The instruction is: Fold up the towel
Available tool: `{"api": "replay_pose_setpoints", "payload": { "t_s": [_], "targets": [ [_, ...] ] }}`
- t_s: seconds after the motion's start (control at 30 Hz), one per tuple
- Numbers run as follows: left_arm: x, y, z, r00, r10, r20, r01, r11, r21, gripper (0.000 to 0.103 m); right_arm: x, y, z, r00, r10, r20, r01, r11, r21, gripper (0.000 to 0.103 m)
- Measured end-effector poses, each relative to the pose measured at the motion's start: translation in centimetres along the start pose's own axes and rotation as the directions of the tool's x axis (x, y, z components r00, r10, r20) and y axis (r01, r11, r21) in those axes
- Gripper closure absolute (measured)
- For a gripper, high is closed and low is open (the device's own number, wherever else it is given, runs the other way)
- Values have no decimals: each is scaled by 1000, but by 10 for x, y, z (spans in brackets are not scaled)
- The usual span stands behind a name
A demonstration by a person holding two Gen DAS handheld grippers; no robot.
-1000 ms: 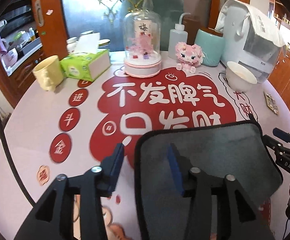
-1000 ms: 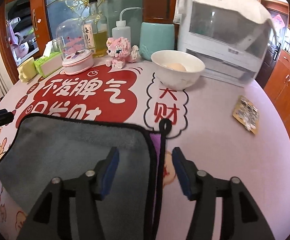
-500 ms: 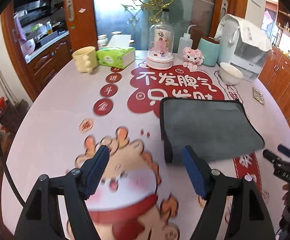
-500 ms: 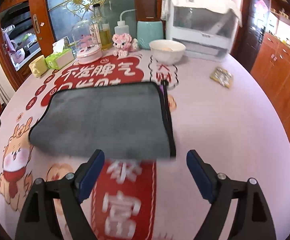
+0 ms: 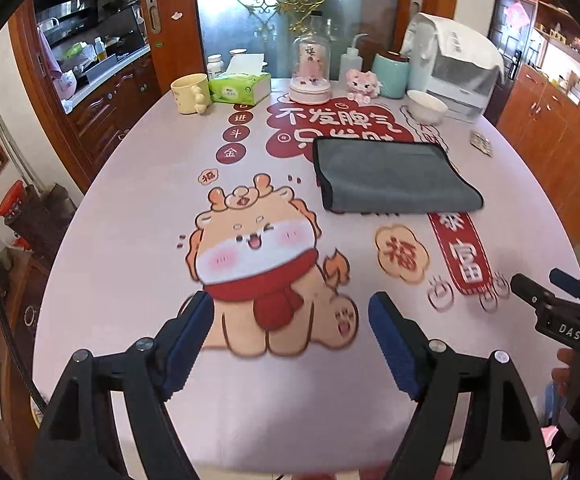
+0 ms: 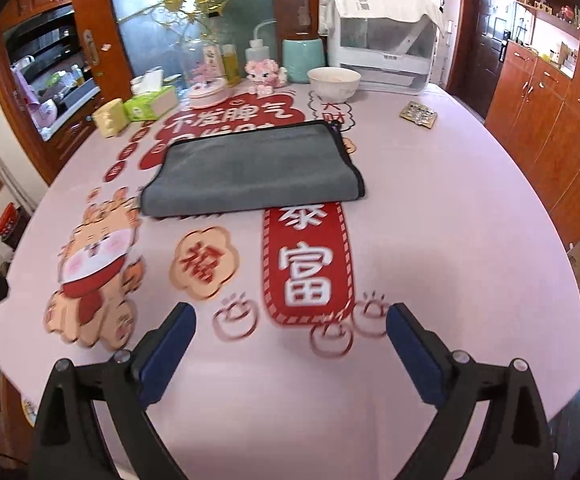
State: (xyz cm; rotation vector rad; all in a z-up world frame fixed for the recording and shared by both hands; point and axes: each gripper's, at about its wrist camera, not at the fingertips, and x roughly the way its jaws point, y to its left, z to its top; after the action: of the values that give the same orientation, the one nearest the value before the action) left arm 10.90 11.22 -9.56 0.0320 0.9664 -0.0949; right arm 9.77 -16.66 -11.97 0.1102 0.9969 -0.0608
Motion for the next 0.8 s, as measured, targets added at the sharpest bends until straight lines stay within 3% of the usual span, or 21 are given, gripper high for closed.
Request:
{"api": "replay_pose_setpoints", "payload": {
  "t_s": [0.27,0.4,0.5,0.67,0.8],
  "targets": [
    [-47,-11,-5,1000,-31,-2,31,999,-16,24,-71,4,-12,998,67,-11,-67,997,-35,0],
    [-63,-24,-2,1000,-7,3,7,999,-32,18,-98,-8,-12,993,119,-22,-117,992,51,0],
    [-76,-37,-2,999,-37,-2,37,998,-48,12,-120,-20,-10,990,143,-14,-141,985,96,0],
    [-102,-64,-6,998,-50,34,50,998,-25,4,-147,-32,-10,991,134,4,-133,982,137,0],
    [-117,-78,-16,997,-16,71,18,1000,-26,4,-167,-21,-19,993,111,36,-114,990,86,0]
  ]
}}
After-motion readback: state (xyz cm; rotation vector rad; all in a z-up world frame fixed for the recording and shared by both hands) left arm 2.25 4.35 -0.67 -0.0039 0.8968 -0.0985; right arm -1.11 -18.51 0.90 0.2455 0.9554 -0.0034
